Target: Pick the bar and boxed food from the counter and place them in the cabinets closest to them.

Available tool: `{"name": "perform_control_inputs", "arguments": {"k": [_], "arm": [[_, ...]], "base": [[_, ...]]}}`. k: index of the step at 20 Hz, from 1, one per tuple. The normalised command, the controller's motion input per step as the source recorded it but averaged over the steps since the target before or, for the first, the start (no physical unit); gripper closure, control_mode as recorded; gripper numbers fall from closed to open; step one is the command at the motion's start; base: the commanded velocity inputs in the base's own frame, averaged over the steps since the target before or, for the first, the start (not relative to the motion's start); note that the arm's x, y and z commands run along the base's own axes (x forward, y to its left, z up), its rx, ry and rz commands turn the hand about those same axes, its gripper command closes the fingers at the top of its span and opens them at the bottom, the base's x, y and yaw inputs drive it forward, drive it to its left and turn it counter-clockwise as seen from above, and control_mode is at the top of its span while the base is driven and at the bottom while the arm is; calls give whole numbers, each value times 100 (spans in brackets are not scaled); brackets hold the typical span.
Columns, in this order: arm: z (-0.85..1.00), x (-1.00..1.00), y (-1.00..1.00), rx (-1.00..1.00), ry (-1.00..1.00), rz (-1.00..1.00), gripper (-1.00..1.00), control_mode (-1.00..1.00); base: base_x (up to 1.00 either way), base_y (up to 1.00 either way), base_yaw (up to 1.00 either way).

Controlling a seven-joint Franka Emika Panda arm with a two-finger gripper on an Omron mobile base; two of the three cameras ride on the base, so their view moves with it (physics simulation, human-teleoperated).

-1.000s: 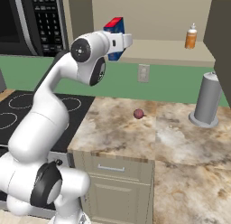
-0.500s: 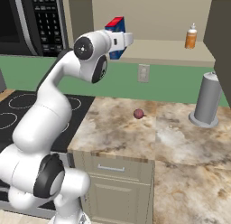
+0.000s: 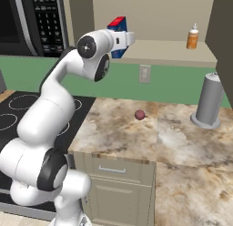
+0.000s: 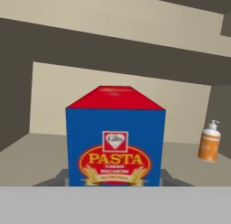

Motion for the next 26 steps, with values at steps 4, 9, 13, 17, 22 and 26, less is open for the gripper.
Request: {"name": "perform_control_inputs", "arguments": {"k": [4,9,13,17,22,26], "arm": [[0,17,-3,0,0,2,100,-100],[0,16,-4,0,0,2,100,-100],[0,5,-2,0,0,1,100,-100],[0,0,0,0,0,0,100,-100],[0,10,0,0,0,0,100,-100],[0,27,0,0,0,-1,100,-100]], "base": [[0,0,0],[0,0,0],[0,0,0],[0,0,0],[0,0,0],[0,0,0]]}}
